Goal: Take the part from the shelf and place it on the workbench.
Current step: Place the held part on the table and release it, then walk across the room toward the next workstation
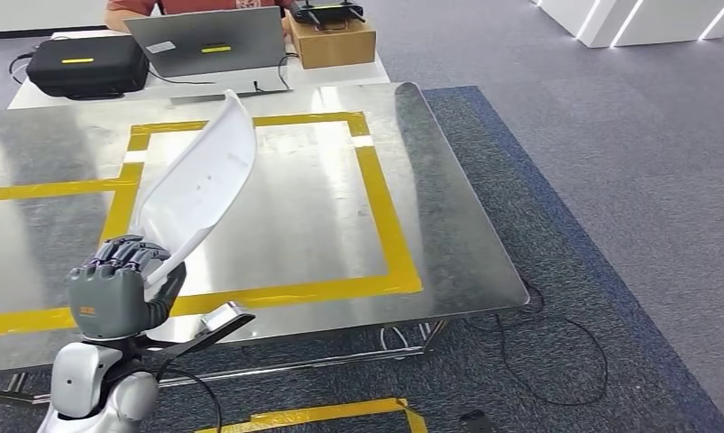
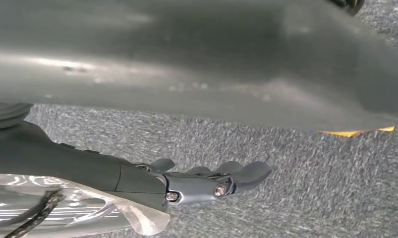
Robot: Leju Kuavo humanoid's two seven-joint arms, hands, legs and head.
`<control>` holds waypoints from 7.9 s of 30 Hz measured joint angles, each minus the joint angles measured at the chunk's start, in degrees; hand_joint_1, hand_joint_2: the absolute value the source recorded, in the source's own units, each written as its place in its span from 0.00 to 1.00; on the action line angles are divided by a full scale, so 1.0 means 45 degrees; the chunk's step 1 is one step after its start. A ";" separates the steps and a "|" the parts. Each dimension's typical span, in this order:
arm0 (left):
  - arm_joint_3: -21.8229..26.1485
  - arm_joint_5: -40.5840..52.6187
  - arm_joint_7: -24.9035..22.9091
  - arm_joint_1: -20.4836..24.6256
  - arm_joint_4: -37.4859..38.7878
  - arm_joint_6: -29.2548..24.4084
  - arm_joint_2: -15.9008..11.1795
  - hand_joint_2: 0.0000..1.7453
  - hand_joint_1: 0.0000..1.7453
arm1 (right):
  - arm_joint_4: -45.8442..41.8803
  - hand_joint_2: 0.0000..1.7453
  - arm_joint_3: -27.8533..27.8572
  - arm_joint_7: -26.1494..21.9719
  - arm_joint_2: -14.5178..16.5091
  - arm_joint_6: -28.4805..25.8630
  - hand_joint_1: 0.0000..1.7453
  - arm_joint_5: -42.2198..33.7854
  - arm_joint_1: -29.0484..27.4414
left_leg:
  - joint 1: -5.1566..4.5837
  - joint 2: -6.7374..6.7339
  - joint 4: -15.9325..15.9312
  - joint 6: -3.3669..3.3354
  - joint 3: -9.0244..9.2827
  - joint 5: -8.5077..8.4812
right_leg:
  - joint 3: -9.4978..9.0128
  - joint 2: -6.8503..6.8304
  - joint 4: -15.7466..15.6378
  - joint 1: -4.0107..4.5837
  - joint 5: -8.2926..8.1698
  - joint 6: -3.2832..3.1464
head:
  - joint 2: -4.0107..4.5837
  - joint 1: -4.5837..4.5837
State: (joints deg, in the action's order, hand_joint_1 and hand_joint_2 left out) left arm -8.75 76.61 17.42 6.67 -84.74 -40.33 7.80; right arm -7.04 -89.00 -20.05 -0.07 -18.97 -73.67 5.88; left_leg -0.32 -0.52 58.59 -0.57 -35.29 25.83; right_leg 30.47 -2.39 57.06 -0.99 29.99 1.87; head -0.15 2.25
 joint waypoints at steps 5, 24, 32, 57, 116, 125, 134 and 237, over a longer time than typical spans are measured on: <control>-0.0028 0.0059 -0.0139 0.0010 0.0001 0.0000 -0.0070 1.00 1.00 | 0.0000 0.00 0.0000 0.0001 0.0000 0.0034 0.00 0.0006 0.0000 | -0.0003 0.0000 0.0002 -0.0020 0.0003 -0.0003 | 0.0000 0.0000 -0.0008 -0.0001 -0.0013 0.0023 | 0.0000 -0.0002; 0.0386 0.0304 -0.2651 0.2870 0.4746 0.0005 -0.2098 1.00 1.00 | 0.0000 0.00 -0.0005 0.0105 0.0034 0.0279 0.00 0.0083 0.0023 | 0.0032 -0.0005 -0.0021 -0.0015 0.0024 -0.0018 | -0.0007 0.0016 0.0001 0.0044 -0.0011 0.0020 | 0.0000 -0.0004; 0.1072 0.0801 -0.3196 0.3942 0.7218 0.0005 -0.2985 1.00 1.00 | 0.0000 0.00 -0.0007 0.0289 0.0034 0.0287 0.00 0.0109 0.0029 | 0.0040 -0.0003 -0.0022 -0.0015 0.0027 -0.0017 | -0.0021 0.0004 0.0003 0.0047 -0.0001 0.0006 | 0.0000 0.0000; 0.1716 0.2753 -0.5642 0.5838 1.2240 0.0175 -0.5577 1.00 1.00 | 0.0000 0.00 -0.0074 0.0270 0.0034 0.0410 0.00 -0.0045 0.0023 | 0.0050 -0.0010 -0.0025 -0.0014 0.0030 -0.0017 | -0.0018 0.0017 0.0002 0.0056 0.0001 0.0003 | 0.0000 0.0000; 0.4064 -0.5507 0.4138 0.2105 -0.0686 0.0001 -0.1034 0.00 0.00 | 0.0000 0.00 -0.0112 0.0075 0.0034 0.0238 0.00 -0.0227 0.0016 | 0.0037 -0.0008 -0.0024 -0.0018 0.0068 0.0000 | -0.0052 0.0012 -0.0009 0.0052 0.0006 0.0000 | 0.0000 -0.0002; 0.4024 -0.5503 0.4138 0.2055 -0.0801 0.0005 -0.0934 0.00 0.00 | 0.0000 0.00 -0.0112 0.0074 0.0034 0.0238 0.00 -0.0238 0.0019 | 0.0038 -0.0008 -0.0024 -0.0018 0.0068 0.0001 | -0.0053 0.0012 -0.0009 0.0049 0.0007 0.0000 | 0.0000 -0.0001; 0.3999 -0.5507 0.4133 0.2047 -0.0806 0.0005 -0.0909 0.00 0.00 | 0.0000 0.00 -0.0112 0.0070 0.0034 0.0228 0.00 -0.0304 0.0018 | -0.0014 -0.0008 0.0002 -0.0052 0.0067 0.0025 | -0.0059 0.0008 -0.0028 -0.0005 -0.0001 0.0022 | 0.0000 -0.0005; 1.0454 -0.1041 0.3550 -0.0257 0.9014 0.0053 -0.0965 0.00 0.00 | -0.0044 0.00 -0.0120 0.0913 0.0364 0.0222 0.00 -0.0064 0.0059 | 0.0178 0.0073 -0.0464 -0.0243 0.1098 0.0456 | 0.1642 0.0470 0.1228 0.0067 -0.0015 0.0218 | 0.0000 0.0142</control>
State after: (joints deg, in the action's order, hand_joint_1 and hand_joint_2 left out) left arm 38.29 71.92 33.40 5.52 -44.17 -40.09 3.46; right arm -7.23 -89.54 -15.94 1.57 -17.97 -73.96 6.14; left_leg 0.48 -0.19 56.50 -1.66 -30.34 27.88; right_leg 37.86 -0.27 62.59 -0.69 29.92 2.85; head -0.15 2.89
